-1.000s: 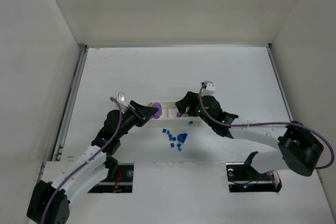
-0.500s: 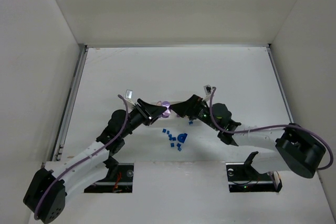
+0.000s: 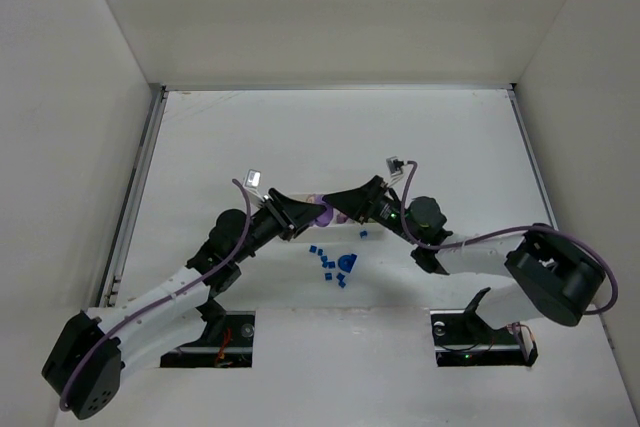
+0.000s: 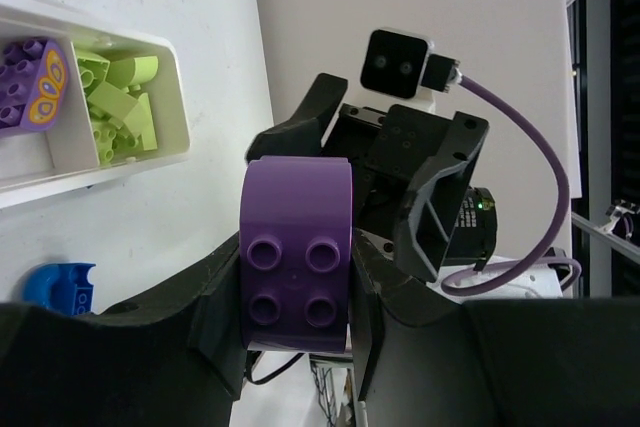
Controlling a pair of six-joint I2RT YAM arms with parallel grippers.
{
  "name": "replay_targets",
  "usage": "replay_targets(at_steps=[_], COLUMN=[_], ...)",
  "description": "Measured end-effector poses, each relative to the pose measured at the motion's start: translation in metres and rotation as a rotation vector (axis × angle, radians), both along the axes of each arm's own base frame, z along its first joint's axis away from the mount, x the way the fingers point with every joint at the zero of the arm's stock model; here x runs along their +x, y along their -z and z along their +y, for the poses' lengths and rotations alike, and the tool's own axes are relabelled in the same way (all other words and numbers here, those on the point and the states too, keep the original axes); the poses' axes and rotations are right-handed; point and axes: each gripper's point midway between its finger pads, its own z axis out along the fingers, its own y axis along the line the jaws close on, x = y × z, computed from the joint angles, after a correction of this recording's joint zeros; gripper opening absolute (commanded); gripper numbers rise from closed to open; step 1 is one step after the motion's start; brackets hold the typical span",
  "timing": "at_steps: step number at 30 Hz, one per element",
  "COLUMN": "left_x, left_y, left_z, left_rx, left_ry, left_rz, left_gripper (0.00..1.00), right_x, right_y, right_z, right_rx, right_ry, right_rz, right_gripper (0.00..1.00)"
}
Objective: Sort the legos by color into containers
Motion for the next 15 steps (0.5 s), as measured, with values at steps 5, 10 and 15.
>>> replay_targets(at_steps=[5,10,15], left_x=[-0.0032,-0.0031,-0.0027], left_y=[-0.0035,-0.0036,-0.0049], left_z=[-0.0032,-0.0033,-0.0032], left_rx=[-0.009,-0.009,-0.013], left_ry=[0.014,0.011,0.010], left_rz=[-0.011,-0.012,-0.016], left_gripper=[0.14,0.14,0.28], right_x=[-0.0012,-0.0034,-0.0025], right_y=[0.0102,0.0086,0.0067], right_z=[0.0061,0.0085,0.0072], right_rx=[0.013,0.050,0.074], right_ry=[-0.035,-0.063,-0.073], right_rz=[0.036,0.057,0.079], right_gripper=[0.58,0.46,0.39])
